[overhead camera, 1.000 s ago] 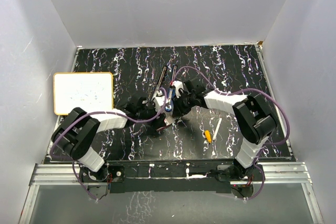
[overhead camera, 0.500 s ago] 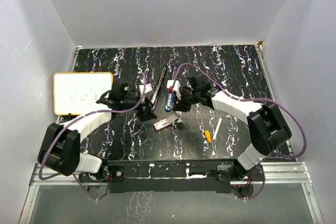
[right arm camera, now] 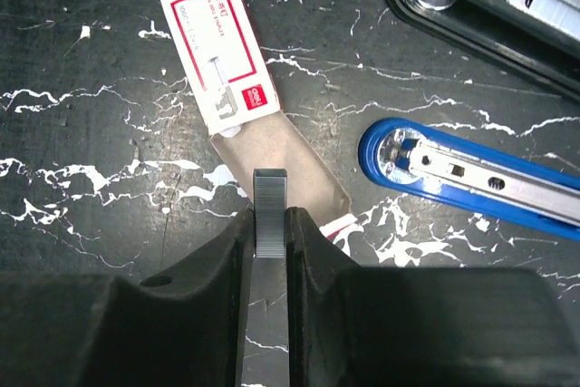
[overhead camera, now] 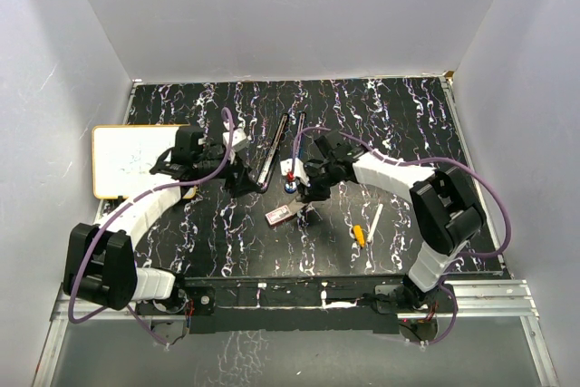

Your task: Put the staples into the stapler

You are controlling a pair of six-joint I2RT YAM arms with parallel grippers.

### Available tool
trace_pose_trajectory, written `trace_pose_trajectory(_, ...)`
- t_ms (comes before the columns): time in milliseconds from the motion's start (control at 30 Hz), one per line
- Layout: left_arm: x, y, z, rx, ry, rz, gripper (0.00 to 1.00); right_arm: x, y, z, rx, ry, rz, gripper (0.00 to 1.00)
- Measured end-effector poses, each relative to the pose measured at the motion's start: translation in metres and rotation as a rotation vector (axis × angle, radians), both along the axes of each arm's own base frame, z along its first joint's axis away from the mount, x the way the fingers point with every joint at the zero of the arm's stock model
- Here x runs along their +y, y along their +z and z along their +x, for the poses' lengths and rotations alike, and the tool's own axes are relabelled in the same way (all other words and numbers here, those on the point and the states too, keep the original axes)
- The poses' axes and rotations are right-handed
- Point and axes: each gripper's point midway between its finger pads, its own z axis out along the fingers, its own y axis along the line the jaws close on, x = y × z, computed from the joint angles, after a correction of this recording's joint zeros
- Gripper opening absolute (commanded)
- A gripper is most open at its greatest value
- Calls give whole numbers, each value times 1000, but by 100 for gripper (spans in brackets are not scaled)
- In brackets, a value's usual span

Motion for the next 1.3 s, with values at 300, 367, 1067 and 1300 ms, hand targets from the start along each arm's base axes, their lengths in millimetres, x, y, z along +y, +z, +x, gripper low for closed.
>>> trace_pose_trajectory(300, 13, 0, 15, 4, 85, 8, 69, 13, -12, -5, 9, 43, -24, 25)
trace_pose_trajectory(367, 15, 0, 16, 6, 97, 10, 69, 12, -21, -7, 24, 44, -45, 32)
trace_pose_trajectory(1067, 19, 2, 22, -7, 119, 4, 69, 14, -17, 2, 12, 9, -55, 34)
trace_pose_trajectory(1300, 19, 4, 22, -12, 119, 3, 69, 22, -12, 13, 16, -23, -46, 32)
